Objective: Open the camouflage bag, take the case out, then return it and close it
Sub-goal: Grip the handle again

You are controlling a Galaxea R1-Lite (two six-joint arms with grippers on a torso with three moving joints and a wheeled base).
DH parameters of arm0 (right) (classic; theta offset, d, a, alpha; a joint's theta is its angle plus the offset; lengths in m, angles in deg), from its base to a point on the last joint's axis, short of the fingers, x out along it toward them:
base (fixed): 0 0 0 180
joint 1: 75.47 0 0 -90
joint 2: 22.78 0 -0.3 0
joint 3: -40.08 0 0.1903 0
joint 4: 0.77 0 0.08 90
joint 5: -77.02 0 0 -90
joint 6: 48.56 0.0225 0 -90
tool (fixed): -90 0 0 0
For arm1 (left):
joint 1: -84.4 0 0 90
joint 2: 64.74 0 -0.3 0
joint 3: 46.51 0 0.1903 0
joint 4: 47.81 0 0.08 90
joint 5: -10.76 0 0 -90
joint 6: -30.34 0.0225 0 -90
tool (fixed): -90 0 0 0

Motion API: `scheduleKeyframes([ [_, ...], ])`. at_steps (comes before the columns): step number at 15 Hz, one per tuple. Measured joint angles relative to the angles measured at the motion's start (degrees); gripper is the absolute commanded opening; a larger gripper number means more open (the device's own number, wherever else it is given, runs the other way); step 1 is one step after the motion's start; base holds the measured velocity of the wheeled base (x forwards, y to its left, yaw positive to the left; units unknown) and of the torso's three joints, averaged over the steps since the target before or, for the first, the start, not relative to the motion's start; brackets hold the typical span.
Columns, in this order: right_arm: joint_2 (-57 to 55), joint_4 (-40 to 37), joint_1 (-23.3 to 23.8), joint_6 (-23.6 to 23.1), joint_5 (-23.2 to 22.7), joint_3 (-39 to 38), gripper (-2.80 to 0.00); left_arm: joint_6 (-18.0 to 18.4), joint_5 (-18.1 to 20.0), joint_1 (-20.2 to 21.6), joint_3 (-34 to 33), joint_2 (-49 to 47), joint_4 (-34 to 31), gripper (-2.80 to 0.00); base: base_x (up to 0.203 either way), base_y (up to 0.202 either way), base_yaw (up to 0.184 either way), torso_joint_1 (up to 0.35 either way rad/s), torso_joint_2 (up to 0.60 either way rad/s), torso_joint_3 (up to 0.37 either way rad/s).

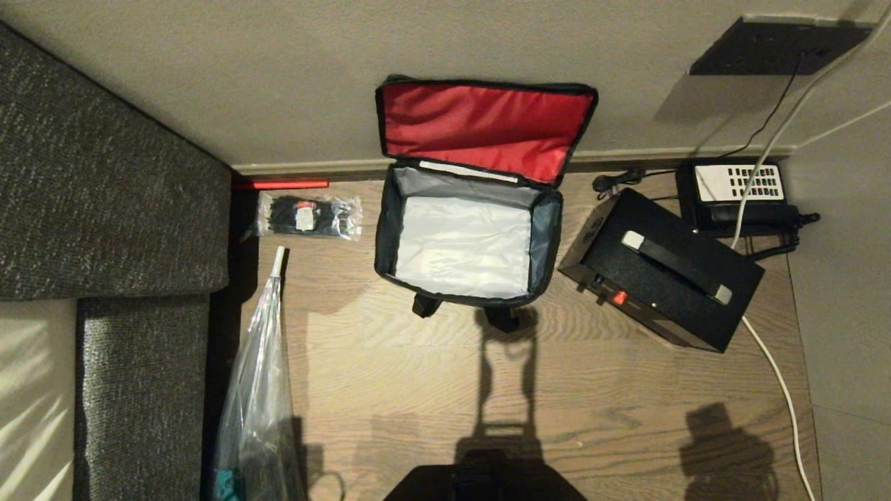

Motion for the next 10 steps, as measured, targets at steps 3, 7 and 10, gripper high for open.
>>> scheduleKeyframes([
  [3,0.0,-0.7,0.0,1.5,0.0,0.9,-2.8,0.0,0.0,0.0,0.0,0.0,0.0,-2.8,0.0,0.0,0.0,0.0,0.0,0.0],
  [7,0.0,-3.3,0.0,3.1,0.5,0.1,-2.8,-0.1,0.0,0.0,0.0,0.0,0.0,-2.8,0.0,0.0,0.0,0.0,0.0,0.0],
  [10,0.0,-9.9,0.0,3.9,0.1,0.9,-2.8,0.0,0.0,0.0,0.0,0.0,0.0,-2.8,0.0,0.0,0.0,0.0,0.0,0.0],
])
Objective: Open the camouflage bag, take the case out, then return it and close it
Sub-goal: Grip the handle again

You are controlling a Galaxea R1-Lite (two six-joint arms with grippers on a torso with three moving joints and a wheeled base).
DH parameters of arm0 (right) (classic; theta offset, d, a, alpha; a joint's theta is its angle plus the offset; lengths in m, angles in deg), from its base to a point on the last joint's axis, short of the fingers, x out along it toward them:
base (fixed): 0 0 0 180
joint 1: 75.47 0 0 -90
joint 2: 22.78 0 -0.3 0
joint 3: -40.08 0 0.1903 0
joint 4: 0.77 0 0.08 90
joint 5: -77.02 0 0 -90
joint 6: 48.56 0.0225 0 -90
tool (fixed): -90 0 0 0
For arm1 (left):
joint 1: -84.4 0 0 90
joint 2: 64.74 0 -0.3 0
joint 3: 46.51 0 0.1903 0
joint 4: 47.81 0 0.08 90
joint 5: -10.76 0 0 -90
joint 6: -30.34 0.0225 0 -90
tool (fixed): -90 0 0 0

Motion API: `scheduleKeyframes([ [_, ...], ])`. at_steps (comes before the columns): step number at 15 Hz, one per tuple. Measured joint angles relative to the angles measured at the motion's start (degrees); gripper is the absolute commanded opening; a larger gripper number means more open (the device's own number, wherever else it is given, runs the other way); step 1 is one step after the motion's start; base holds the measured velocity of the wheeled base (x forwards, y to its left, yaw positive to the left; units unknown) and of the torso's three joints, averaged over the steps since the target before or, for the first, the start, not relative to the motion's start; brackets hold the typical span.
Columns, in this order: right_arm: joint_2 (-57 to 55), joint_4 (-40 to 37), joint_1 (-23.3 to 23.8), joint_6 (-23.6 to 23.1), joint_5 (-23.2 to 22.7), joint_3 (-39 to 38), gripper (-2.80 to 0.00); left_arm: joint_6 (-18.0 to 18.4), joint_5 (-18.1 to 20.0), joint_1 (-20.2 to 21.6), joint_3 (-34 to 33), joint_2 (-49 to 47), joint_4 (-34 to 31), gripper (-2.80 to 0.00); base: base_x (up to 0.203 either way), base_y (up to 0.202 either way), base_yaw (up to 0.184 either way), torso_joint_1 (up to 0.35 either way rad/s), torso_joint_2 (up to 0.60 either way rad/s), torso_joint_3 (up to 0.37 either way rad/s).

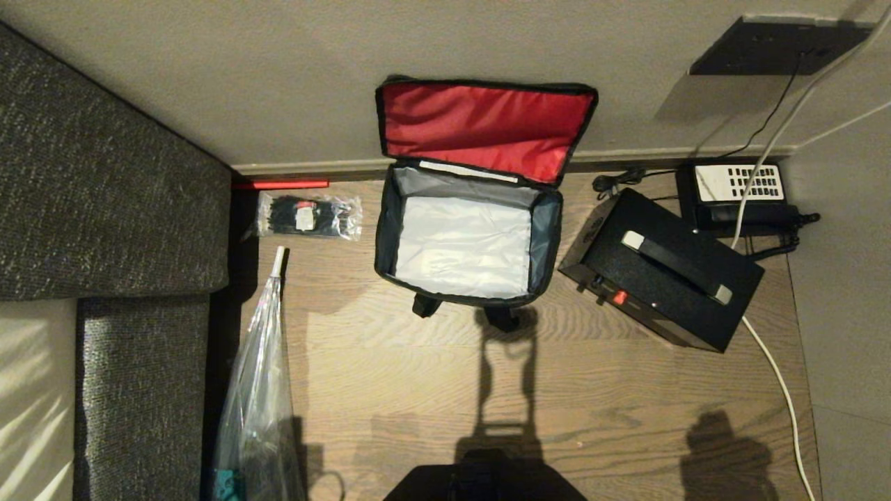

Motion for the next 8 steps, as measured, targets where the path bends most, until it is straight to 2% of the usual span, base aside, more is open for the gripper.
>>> scheduleKeyframes([
  [2,-0.6,-4.2,0.0,1.6,-0.2,1.2,-2.8,-0.1,0.0,0.0,0.0,0.0,0.0,-2.8,0.0,0.0,0.0,0.0,0.0,0.0],
  [4,-5.0,-3.4,0.0,4.2,-0.1,3.6,-2.8,0.0,0.0,0.0,0.0,0.0,0.0,-2.8,0.0,0.0,0.0,0.0,0.0,0.0],
  [6,-14.2,-0.1,-0.5,7.8,0.0,6.7,-2.8,0.0,0.0,0.0,0.0,0.0,0.0,-2.8,0.0,0.0,0.0,0.0,0.0,0.0],
  [8,-26.8,6.5,-0.9,10.6,0.3,8.5,-2.8,0.0,0.0,0.0,0.0,0.0,0.0,-2.8,0.0,0.0,0.0,0.0,0.0,0.0],
])
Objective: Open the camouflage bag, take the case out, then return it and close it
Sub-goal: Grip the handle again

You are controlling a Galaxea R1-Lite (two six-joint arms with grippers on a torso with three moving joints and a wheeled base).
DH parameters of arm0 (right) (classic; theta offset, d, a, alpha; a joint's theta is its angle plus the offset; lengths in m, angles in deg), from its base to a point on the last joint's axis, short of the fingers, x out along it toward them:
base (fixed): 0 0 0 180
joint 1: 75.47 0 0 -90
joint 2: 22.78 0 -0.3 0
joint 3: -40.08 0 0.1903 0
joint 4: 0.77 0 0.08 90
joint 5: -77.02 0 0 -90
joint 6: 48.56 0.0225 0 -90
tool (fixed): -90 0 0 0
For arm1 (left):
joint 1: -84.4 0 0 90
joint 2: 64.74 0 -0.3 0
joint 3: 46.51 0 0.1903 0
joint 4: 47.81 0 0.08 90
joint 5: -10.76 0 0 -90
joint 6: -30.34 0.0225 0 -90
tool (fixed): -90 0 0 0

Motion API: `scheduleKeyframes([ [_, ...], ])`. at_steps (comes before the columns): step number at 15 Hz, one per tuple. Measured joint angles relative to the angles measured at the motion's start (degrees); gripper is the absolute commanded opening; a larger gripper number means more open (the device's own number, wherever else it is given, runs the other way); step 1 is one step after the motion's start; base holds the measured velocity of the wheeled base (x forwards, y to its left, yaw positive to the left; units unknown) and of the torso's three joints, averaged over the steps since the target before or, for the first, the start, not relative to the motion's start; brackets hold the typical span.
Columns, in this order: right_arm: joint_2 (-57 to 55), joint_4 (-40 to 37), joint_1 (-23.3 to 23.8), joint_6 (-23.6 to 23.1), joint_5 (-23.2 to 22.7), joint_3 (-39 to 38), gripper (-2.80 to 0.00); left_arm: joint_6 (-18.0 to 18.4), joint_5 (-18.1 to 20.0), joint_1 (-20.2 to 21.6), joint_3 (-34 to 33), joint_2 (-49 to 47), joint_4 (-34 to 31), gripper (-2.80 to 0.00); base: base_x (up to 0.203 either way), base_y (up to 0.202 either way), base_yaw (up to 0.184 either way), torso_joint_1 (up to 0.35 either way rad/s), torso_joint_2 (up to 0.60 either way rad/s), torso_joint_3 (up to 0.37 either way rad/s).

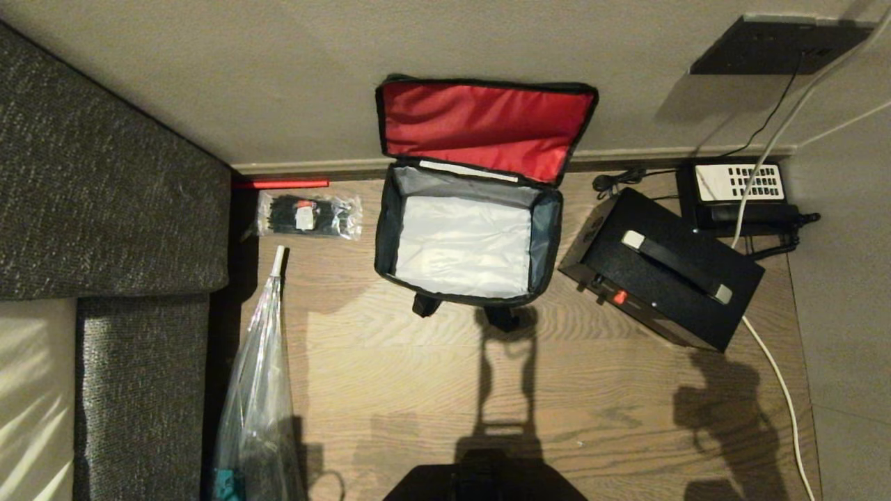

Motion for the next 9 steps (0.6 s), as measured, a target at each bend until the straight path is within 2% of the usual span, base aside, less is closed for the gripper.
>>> scheduleKeyframes([
  [7,-42.0,27.9,-0.7,3.1,0.7,-0.7,-2.8,0.0,0.0,0.0,0.0,0.0,0.0,-2.8,0.0,0.0,0.0,0.0,0.0,0.0],
  [9,-52.6,38.5,-0.7,3.0,1.0,-2.5,-2.8,0.0,0.0,0.0,0.0,0.0,0.0,-2.8,0.0,0.0,0.0,0.0,0.0,0.0],
])
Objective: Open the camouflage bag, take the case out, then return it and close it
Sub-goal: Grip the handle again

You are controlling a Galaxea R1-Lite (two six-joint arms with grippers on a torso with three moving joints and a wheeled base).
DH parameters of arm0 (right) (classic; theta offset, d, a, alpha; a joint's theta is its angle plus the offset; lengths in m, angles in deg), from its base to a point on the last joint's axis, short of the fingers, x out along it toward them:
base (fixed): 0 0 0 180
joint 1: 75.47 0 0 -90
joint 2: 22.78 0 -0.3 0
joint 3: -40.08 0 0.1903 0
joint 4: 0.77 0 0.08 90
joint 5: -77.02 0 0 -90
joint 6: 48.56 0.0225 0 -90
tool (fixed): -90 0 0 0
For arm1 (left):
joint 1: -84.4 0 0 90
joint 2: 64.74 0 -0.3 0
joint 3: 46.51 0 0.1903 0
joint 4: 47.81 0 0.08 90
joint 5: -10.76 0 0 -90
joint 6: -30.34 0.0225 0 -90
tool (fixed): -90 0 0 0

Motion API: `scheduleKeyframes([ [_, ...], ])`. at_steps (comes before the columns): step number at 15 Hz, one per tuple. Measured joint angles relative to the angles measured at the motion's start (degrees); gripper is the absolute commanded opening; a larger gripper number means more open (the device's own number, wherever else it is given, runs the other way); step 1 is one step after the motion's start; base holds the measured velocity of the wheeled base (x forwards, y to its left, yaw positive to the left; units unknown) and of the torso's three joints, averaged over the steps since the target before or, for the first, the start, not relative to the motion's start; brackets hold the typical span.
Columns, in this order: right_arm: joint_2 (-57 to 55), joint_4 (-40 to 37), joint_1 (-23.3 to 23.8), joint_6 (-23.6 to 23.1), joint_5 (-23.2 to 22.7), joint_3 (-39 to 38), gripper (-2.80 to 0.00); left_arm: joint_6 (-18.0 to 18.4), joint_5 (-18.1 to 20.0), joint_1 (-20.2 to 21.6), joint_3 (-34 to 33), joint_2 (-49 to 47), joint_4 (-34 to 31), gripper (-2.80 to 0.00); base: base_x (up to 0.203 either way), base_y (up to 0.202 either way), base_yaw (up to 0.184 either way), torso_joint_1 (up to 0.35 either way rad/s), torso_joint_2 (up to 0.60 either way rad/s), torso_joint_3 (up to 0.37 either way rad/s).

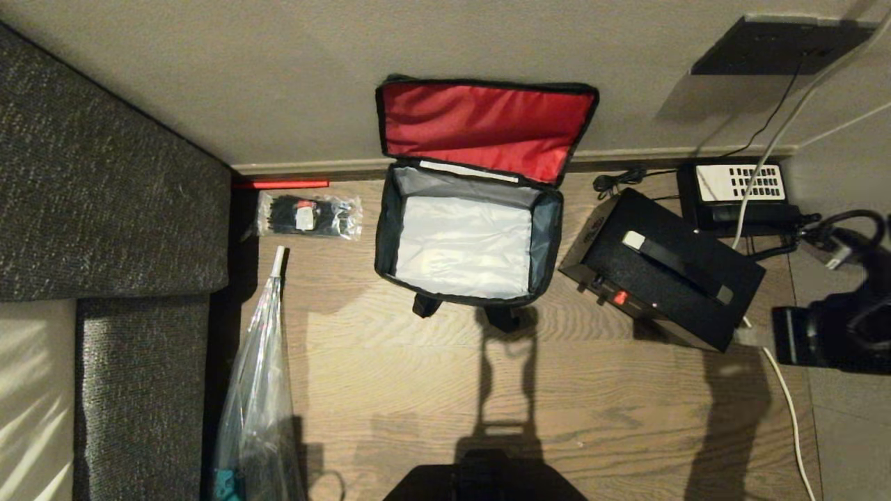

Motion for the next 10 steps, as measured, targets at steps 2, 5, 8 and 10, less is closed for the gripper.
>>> scheduleKeyframes([
  [2,-8.0,11.1,-0.1,-2.6,0.2,-1.1,-2.8,0.0,0.0,0.0,0.0,0.0,0.0,-2.8,0.0,0.0,0.0,0.0,0.0,0.0],
  [5,-15.7,22.1,-0.7,-8.3,-0.2,-1.4,0.0,0.0,0.0,0.0,0.0,0.0,0.0,-2.8,0.0,0.0,0.0,0.0,0.0,0.0],
  [8,-18.6,22.4,-1.5,-14.1,0.2,1.2,0.0,0.0,0.0,0.0,0.0,0.0,0.0,-2.8,0.0,0.0,0.0,0.0,0.0,0.0],
  [10,-19.0,22.1,-1.7,-19.8,0.6,1.2,0.0,0.0,0.0,0.0,0.0,0.0,0.0,-2.8,0.0,0.0,0.0,0.0,0.0,0.0],
])
